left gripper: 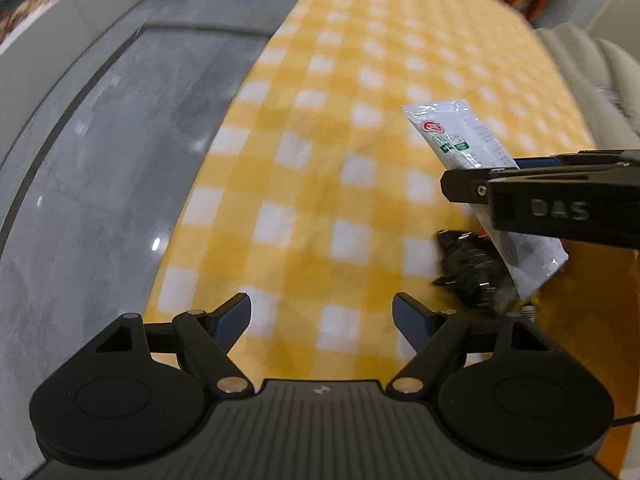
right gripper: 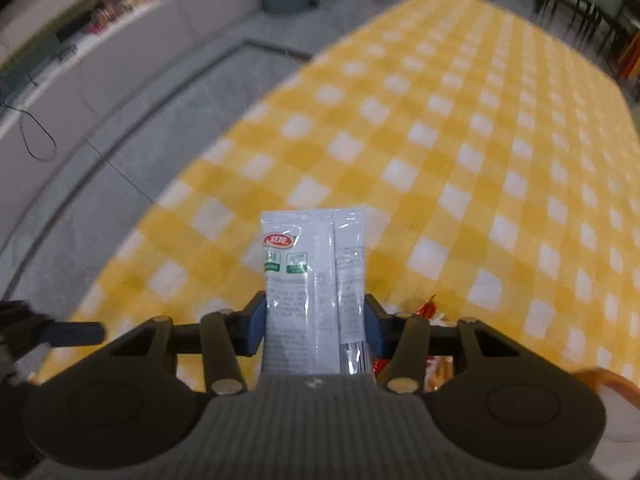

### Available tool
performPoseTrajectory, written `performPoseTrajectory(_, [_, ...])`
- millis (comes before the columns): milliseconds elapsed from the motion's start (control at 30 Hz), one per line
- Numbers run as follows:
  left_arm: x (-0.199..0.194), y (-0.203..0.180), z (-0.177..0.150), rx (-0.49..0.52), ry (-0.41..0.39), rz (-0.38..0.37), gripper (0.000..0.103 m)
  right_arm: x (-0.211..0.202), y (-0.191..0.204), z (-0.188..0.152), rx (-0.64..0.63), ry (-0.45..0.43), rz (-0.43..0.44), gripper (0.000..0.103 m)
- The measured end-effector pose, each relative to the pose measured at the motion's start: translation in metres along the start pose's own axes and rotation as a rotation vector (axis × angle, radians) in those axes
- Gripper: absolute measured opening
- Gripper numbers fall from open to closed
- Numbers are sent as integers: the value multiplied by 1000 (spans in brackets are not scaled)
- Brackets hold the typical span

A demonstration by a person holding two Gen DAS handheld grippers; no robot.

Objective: Organize snacks
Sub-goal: 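Grasp the black foil pack with the left tool while the right tool lifts the sachet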

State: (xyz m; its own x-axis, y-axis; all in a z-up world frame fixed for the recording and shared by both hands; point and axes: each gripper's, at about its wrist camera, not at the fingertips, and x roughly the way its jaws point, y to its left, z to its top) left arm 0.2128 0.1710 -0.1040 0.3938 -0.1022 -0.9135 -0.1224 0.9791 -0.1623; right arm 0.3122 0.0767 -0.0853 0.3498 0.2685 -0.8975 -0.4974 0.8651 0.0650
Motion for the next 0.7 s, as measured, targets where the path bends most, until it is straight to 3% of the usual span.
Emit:
performPoseTrajectory(167, [-12, -21, -10, 99, -75, -51, 94, -66, -8, -19, 57, -104, 24, 48])
performPoseTrajectory(333, [-6, -38, -15, 152, -66, -87, 94, -129, -21, -55, 61, -211, -34, 48])
performPoseTrajectory(400, [-3, -45, -16, 171, -66, -128, 94, -144, -30, -72, 84, -236, -48, 48])
performPoseTrajectory(567, [8, -55, -10, 110, -48, -249, 94, -170, -54, -117, 193, -299, -16, 48])
performPoseTrajectory(700, [27, -71, 6, 162, -37, -257, 94, -170, -74, -143, 281, -327, 34, 48])
